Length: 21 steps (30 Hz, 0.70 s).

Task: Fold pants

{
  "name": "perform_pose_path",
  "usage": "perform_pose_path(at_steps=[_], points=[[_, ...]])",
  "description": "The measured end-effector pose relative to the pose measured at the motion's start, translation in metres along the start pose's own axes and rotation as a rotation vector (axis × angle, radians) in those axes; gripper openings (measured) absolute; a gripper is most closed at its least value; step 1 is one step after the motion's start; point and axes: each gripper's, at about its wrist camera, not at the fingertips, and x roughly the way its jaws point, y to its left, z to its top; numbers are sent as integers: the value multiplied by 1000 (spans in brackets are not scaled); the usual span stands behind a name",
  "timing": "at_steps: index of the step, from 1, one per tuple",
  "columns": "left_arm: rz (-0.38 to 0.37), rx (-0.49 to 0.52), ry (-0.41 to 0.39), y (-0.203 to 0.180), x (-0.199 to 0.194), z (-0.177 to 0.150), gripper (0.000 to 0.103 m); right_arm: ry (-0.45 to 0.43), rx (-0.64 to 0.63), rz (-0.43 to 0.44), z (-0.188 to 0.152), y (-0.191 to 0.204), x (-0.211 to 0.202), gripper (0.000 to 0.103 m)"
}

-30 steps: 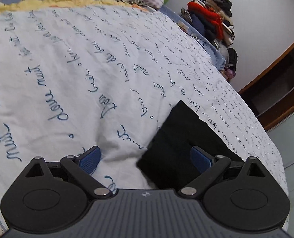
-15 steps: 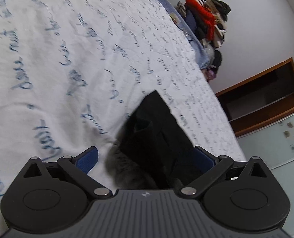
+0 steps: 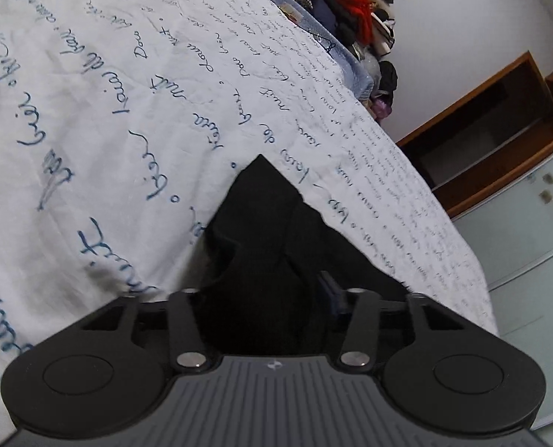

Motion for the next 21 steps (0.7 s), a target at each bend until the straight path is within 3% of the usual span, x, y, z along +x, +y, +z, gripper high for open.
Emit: perform_pose_path(at_steps=[3,7,11,15,21], points=[[-12,10,4,7,-1,0,30,7,-16,-19,-10,-2,-18,42],[-29,36,-1,10,-3,1,31,54,-50,-71,-30,-3,-43,51],[-45,16,10,11,4,4,52,103,-36,-98,-48,-4,-53,52],[-46,41,6,3,13,9,65,115,-148,-192,-59,25,-65,60],[-78,57,18,0,19,14,65,137,-242,-257,-65,37,-62,60]])
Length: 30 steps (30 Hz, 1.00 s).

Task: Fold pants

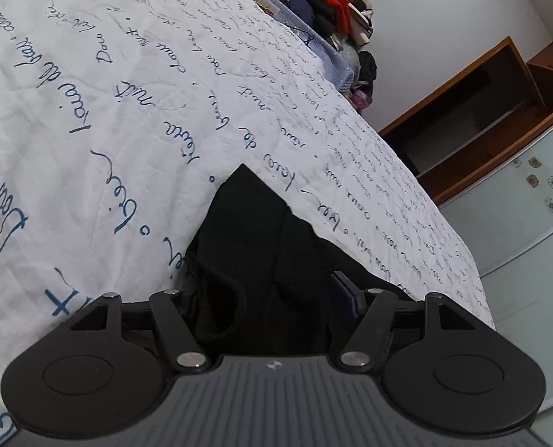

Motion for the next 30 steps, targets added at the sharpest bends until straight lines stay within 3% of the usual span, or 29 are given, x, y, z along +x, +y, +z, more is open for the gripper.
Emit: perform_pose_path(at_steps=[5,6,7,8,9,13,19,26,27,28,30], points=[[-46,138,-46,-12,-7,-6,64,37,-44,-62,-1,5,0,58],[-28,148,-44,-13,-5,-7,52,39,-44,-61,-2,5,2,50],[6,158,-39,-13,-3,-7,44,41,-44,-51,-3,4,0,32],[44,161,-32,-12,-1,-7,31,44,-49,-37,-2,6,0,24],[56,149,-20,-9,1,-6,29,45,-58,-28,-1,8,1,15],[36,120,-32,-2,-4,-8,24,36,-91,-32,-2,16,-2,11],[87,192,-104,-28,-16,-15,21,26,-21,-4,-1,1,-2,10],[81,205,-174,-49,-32,-15,20,7,72,32,-6,-14,-8,10],[85,216,-175,-52,-33,-16,20,4,82,48,-7,-15,-9,13],[92,224,-177,-54,-33,-17,20,7,95,92,-8,-20,-11,21],[102,232,-178,-55,-31,-17,19,-1,136,219,-9,-35,-19,23]])
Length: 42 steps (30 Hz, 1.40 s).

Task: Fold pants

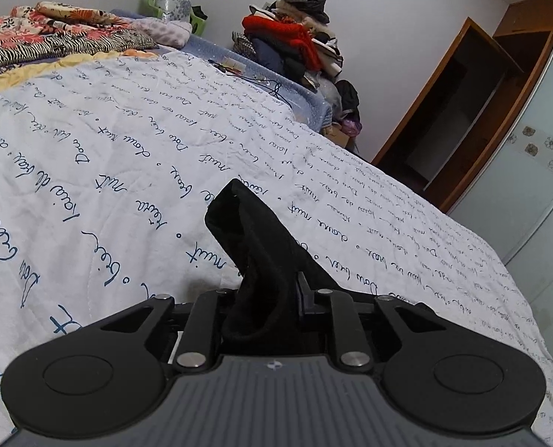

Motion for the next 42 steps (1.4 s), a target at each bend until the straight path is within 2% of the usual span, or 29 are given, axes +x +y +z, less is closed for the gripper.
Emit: perform_pose_path(at_steps=[2,3,5,6,8,10,14,17,19,22,24,27,29,34,39,41,42], points=[[-2,-16,4,2,0,1,19,-52,85,78,1,-31,-21,24],[-6,-22,3,2,0,1,19,-67,151,77,0,-52,-28,24],[-14,-30,-8,1,-3,1,19,-61,257,6,-5,-96,-31,24],[-17,-31,-13,0,-4,1,19,-34,279,-59,-9,-115,-26,24],[-23,-24,-21,-4,-8,1,19,46,290,-176,-20,-148,-1,22],[-26,-18,-24,-8,-11,2,19,139,333,-205,-34,-177,31,14],[-39,-16,-27,-13,-17,5,19,229,400,-130,-50,-202,85,13],[-54,-19,-27,-16,-20,7,19,249,397,-186,-55,-206,107,12],[-57,-12,-28,-18,-21,7,19,241,432,-206,-52,-208,102,12],[-62,-14,-28,-20,-21,8,19,158,436,-219,-40,-194,68,14],[-67,-23,-27,-21,-20,8,19,91,437,-168,-31,-174,41,15],[-74,-27,-21,-23,-19,10,19,19,366,-69,-19,-127,6,37],[-73,-40,-14,-22,-18,12,19,-2,312,-26,-13,-94,-6,40],[-68,-60,-2,-17,-17,11,19,-13,204,22,12,-36,7,50],[-57,-95,15,-5,-12,9,19,-22,76,-72,24,-6,23,50],[-57,-108,18,-2,-11,9,19,-51,81,-66,29,-2,18,50],[-57,-111,19,-1,-10,9,19,-61,84,-56,30,-2,16,53]])
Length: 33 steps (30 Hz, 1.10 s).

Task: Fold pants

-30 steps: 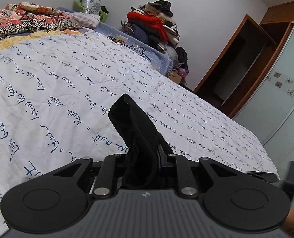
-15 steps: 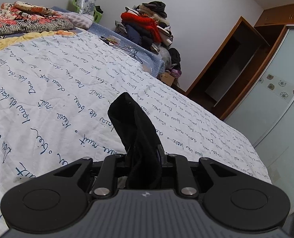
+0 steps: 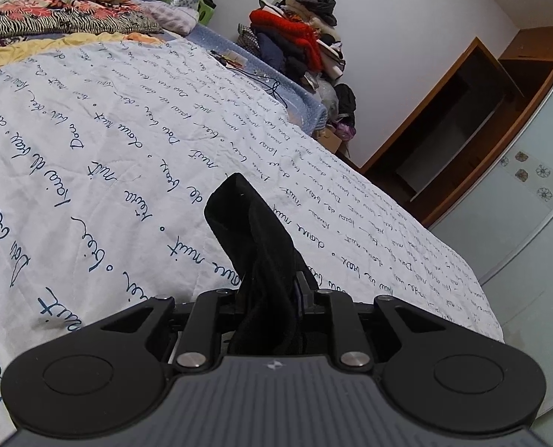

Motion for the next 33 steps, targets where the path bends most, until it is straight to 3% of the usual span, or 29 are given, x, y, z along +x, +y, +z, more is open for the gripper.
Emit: perform_pose_path(at_steps=[4,6,9,11,13,17,26,33], points=[[-21,-31,1,1,-1,1,19,0,-19,13,5,8,-1,55],[-40,-46,-3,0,-3,2,19,-10,-48,13,8,16,1,60],[-52,-50,-3,-5,-4,1,19,-15,-131,-57,9,34,15,62],[-61,-56,-3,-7,-6,1,19,-21,-192,-107,7,44,21,56],[-72,-69,-4,-7,-8,1,19,-14,-201,-117,7,48,24,24],[-61,-75,-28,-12,-12,1,19,-27,-187,-111,7,47,18,13],[-73,-44,-68,-35,-23,3,19,-89,-2,-81,7,15,-9,9],[-121,-16,-79,-66,-29,0,19,-123,71,-125,-3,-7,-41,9]])
